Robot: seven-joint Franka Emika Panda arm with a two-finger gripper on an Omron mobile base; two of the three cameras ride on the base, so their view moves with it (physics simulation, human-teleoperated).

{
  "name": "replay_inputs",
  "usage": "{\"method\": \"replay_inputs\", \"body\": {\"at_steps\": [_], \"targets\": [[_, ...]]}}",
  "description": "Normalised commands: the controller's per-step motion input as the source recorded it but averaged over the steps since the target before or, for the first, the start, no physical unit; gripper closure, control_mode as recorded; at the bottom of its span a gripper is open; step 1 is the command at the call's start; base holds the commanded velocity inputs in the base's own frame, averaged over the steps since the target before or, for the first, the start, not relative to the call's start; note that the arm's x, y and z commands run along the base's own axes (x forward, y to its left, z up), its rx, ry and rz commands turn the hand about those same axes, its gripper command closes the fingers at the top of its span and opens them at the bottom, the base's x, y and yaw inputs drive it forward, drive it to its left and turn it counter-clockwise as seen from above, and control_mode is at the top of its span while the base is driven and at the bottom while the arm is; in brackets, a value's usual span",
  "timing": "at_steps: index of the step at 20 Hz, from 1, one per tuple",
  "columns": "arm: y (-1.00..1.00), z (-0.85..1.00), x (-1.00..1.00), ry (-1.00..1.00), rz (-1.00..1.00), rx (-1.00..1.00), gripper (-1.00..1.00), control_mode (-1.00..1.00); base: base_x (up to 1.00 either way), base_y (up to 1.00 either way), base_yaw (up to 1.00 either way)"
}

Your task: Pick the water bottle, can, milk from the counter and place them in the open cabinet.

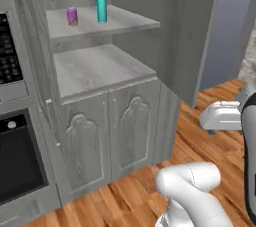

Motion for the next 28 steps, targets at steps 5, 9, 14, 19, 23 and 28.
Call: {"method": "replay_inputs", "body": {"at_steps": [5,9,14,19,23,28], "targets": [[0.00,0.00,0.00,0.00,0.00,0.00,-1.00,1.00,-0.10,-0.17,-0.84],[0.00,0.00,0.00,0.00,0.00,0.00,-1.00,1.00,0.00,-0.12,-0.89],[0.00,0.00,0.00,0.00,0.00,0.00,-1.00,1.00,0.00,-0.15,-0.90],[0.00,0.00,0.00,0.00,0.00,0.00,-1.00,1.00,0.00,-0.12,-0.92],[0.00,0.00,0.00,0.00,0.00,0.00,-1.00,1.00,0.00,-0.09,-0.91],[0.00,0.00,0.00,0.00,0.00,0.00,-1.00,1.00,0.00,-0.03,-0.92]]}}
